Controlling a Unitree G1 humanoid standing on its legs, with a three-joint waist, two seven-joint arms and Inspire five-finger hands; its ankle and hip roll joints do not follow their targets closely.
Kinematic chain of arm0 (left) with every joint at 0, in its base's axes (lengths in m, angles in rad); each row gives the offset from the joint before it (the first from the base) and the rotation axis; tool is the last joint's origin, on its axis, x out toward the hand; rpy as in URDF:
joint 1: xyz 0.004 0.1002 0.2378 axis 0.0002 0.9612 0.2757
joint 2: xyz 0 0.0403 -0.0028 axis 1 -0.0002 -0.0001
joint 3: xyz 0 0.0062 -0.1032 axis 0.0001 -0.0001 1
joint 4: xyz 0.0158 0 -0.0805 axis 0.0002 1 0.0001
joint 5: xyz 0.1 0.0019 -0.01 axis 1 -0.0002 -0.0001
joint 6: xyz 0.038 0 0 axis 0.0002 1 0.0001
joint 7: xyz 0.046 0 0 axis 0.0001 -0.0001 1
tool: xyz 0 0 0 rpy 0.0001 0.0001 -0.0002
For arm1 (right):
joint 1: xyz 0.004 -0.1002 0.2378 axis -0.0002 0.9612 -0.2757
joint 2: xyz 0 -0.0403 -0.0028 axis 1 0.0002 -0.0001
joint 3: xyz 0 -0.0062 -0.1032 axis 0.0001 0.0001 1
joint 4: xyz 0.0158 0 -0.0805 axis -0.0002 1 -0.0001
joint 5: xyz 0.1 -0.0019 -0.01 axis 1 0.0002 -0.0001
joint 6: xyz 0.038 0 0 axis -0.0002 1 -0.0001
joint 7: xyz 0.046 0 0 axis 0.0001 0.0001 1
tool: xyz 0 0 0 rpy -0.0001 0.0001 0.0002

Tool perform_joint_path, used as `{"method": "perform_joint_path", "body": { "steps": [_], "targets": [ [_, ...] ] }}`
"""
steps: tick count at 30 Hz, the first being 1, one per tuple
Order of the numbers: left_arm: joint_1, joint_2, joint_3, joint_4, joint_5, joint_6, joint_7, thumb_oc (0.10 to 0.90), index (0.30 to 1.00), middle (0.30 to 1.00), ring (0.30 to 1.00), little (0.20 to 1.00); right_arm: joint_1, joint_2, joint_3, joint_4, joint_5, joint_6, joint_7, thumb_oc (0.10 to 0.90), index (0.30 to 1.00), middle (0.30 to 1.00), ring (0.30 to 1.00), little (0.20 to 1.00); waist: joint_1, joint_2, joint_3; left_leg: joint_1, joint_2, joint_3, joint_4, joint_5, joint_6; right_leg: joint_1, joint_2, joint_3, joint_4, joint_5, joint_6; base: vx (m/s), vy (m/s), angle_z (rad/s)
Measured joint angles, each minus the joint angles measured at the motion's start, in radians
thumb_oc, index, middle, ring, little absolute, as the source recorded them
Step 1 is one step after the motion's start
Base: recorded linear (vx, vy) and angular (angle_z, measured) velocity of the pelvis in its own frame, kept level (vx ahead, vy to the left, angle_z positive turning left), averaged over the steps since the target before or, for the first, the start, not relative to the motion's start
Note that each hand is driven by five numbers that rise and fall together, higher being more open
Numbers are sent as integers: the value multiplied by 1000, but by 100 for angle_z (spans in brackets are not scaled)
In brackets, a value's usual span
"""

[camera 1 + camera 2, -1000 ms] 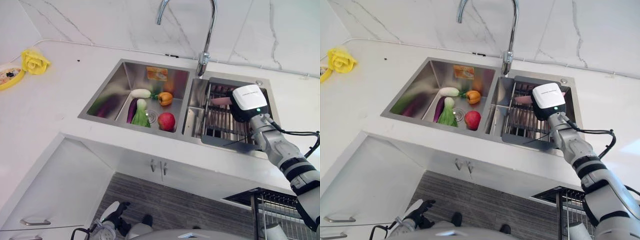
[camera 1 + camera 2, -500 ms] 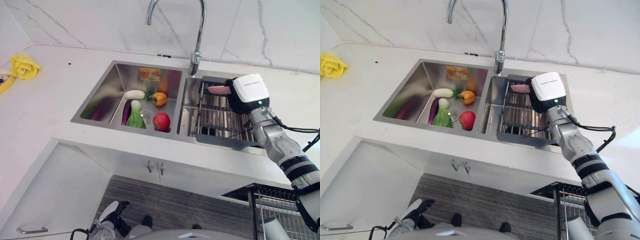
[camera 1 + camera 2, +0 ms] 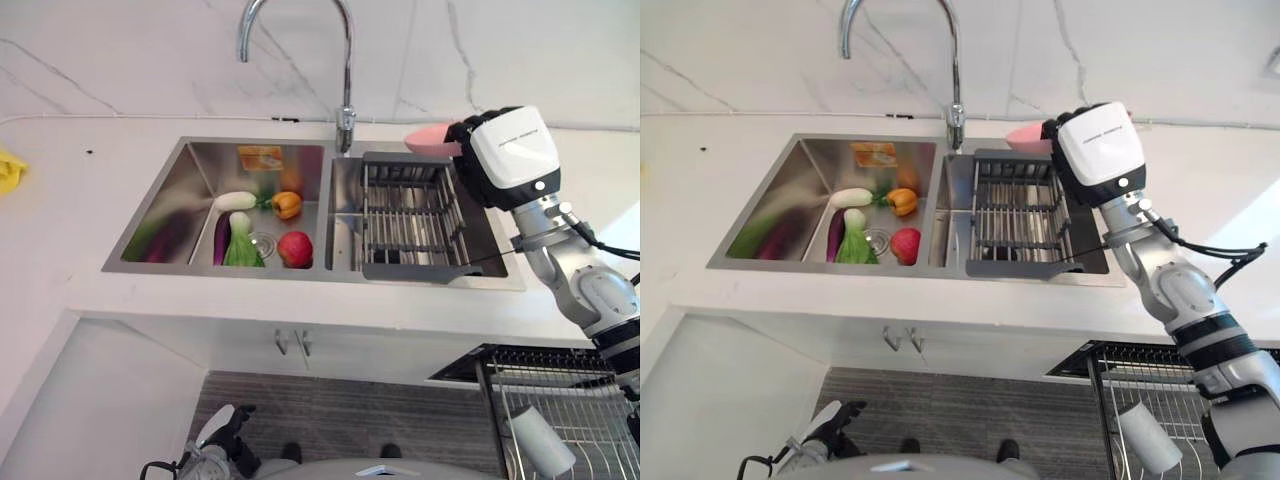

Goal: Place the dishes in the dishwasher.

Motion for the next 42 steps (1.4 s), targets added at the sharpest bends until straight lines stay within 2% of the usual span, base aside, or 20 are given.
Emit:
{"method": "perform_joint_path", "body": {
  "steps": [7, 16, 20, 21, 22, 24, 26, 27, 28, 30, 31, 32, 33, 34, 35, 36, 37, 39, 41, 42],
  "targets": [
    [-1, -4, 26, 0, 1, 1, -4, 800, 900, 900, 900, 900, 68, -87, -85, -133, -72, -4, -10, 400, 300, 300, 300, 300, -28, -9, 5, 16, -8, 60, 0, -11, 11, -19, -1, 65, 1, 20, 5, -15, 60, -26],
    [-24, -35, 33, 0, 22, 0, -29, 800, 900, 900, 900, 900, 292, -162, -307, -324, -118, -7, -15, 400, 300, 300, 300, 300, -109, -15, 6, 38, -22, 119, -1, -21, 22, -33, -9, 131, 1, 38, 14, -22, 83, -20],
    [-36, -53, 32, -2, 35, -2, -35, 800, 900, 900, 900, 900, 389, -186, -391, -368, -148, -7, -15, 400, 300, 300, 300, 300, -117, -14, 6, 42, -25, 142, 0, -23, 26, -42, -13, 155, 1, 45, 17, -30, 84, -24],
    [-45, -56, 27, -1, 40, -2, -39, 800, 900, 900, 900, 900, 411, -187, -410, -375, -148, -5, -15, 400, 300, 300, 300, 300, -136, -16, 5, 43, -36, 150, 0, -26, 28, -49, -12, 168, 2, 50, 19, -82, 115, -26],
    [-58, -63, 26, -1, 41, -3, -41, 800, 900, 900, 900, 900, 508, -186, -482, -419, -148, -2, -16, 400, 300, 300, 300, 300, -144, -15, 5, 43, -43, 166, 0, -27, 30, -57, -17, 180, 2, 57, 23, -158, 151, -40],
    [-63, -62, 26, -1, 42, -3, -41, 800, 900, 900, 900, 900, 571, -186, -520, -440, -149, -2, -15, 400, 300, 300, 300, 300, -154, -18, 7, 42, -50, 194, 0, -30, 34, -75, -20, 212, 3, 67, 28, -273, 95, -49],
    [-67, -48, 27, -12, 42, -3, -39, 800, 900, 900, 900, 900, 606, -158, -540, -448, -151, -2, -18, 400, 300, 300, 300, 300, -155, -36, 18, 17, -57, 285, 4, -29, 37, -172, -7, 243, 45, 118, 35, -196, 16, -118],
    [-74, -29, 32, -12, 42, -11, -39, 800, 900, 900, 900, 900, 586, -150, -530, -441, -150, 0, -17, 400, 300, 300, 300, 300, -145, -45, 31, 11, -56, 330, 0, -28, 45, -214, -3, 222, 41, 156, 70, -200, -9, -192],
    [-91, -2, 35, -3, 42, -11, -39, 800, 900, 900, 900, 900, 579, -147, -526, -439, -151, 5, -11, 400, 300, 300, 300, 300, -151, -83, 60, 9, -69, 385, 0, -33, 53, -235, -13, 177, 3, 214, 70, -243, -10, -173],
    [-116, 18, 37, 10, 43, -10, -41, 800, 900, 900, 900, 900, 589, -124, -526, -431, -156, 23, -12, 400, 300, 300, 300, 300, -192, -92, 99, -7, -55, 434, 8, -23, 71, -276, -20, 55, -2, 267, 158, -208, -8, -91],
    [-116, 20, 39, 9, 51, -11, -42, 800, 900, 900, 900, 900, 594, -109, -526, -421, -163, 26, -12, 400, 300, 300, 300, 300, -197, -88, 99, -10, -46, 457, 1, -16, 77, -279, -29, -18, 4, 247, 162, -63, -16, -67],
    [-113, 16, 55, 10, 71, -15, -44, 800, 900, 900, 900, 900, 595, -84, -525, -405, -184, 32, -11, 400, 300, 300, 300, 300, -176, -79, 99, -4, -32, 488, -5, -25, 89, -288, -39, -62, 39, 214, 123, -64, -32, -86],
    [-114, 10, 62, 10, 79, -14, -44, 800, 900, 900, 900, 900, 597, -81, -526, -401, -186, 41, -9, 400, 300, 300, 300, 300, -164, -72, 98, -2, -20, 517, -4, -24, 89, -282, -55, -60, 63, 199, 103, -139, -76, -95],
    [-111, 6, 68, 18, 80, -13, -48, 800, 900, 900, 900, 900, 597, -60, -536, -403, -186, 48, -14, 400, 300, 300, 300, 300, -156, -52, 98, -6, 2, 537, 1, -9, 75, -258, -98, -56, 126, 174, 115, -266, -129, -67],
    [-111, 8, 77, 20, 79, -12, -49, 800, 900, 900, 900, 900, 597, -46, -537, -406, -186, 57, -18, 400, 300, 300, 300, 300, -146, -49, 98, -11, 16, 554, 4, -1, 78, -245, -121, -58, 175, 146, 128, -201, -107, -49],
    [-109, 11, 82, 22, 77, -9, -48, 800, 900, 900, 900, 900, 600, -37, -537, -406, -187, 62, -19, 400, 300, 300, 300, 300, -128, -49, 96, -19, 28, 564, 7, 6, 78, -223, -147, -59, 224, 116, 139, -230, -128, -47],
    [-110, 12, 107, 29, 76, -1, -46, 800, 900, 900, 900, 900, 609, -7, -537, -404, -187, 70, -24, 400, 300, 300, 300, 300, -96, -62, 89, -27, 44, 571, 19, 9, 73, -197, -184, -60, 314, 60, 134, -97, -70, -43],
    [-106, 24, 113, 44, 74, 10, -41, 800, 900, 900, 900, 900, 625, 13, -537, -408, -188, 70, -22, 400, 300, 300, 300, 300, -68, -88, 75, -33, 49, 572, 22, 28, 42, -109, -205, -57, 298, 44, 141, -84, -117, -15],
    [-96, 30, 114, 44, 59, 19, -41, 800, 900, 900, 900, 900, 626, 25, -536, -410, -188, 70, -18, 400, 300, 300, 300, 300, -37, -102, 67, -33, 52, 557, 25, 45, 33, -19, -164, -71, 126, 14, 116, -22, -175, -34],
    [-58, -3, 162, 42, 30, 21, -36, 800, 900, 900, 900, 900, 622, 79, -537, -408, -187, 71, -17, 400, 300, 300, 300, 300, 0, -102, 65, -39, 89, 545, 78, 47, 32, 21, -122, -61, 23, 18, 87, 10, -201, -70]
  ]
}}
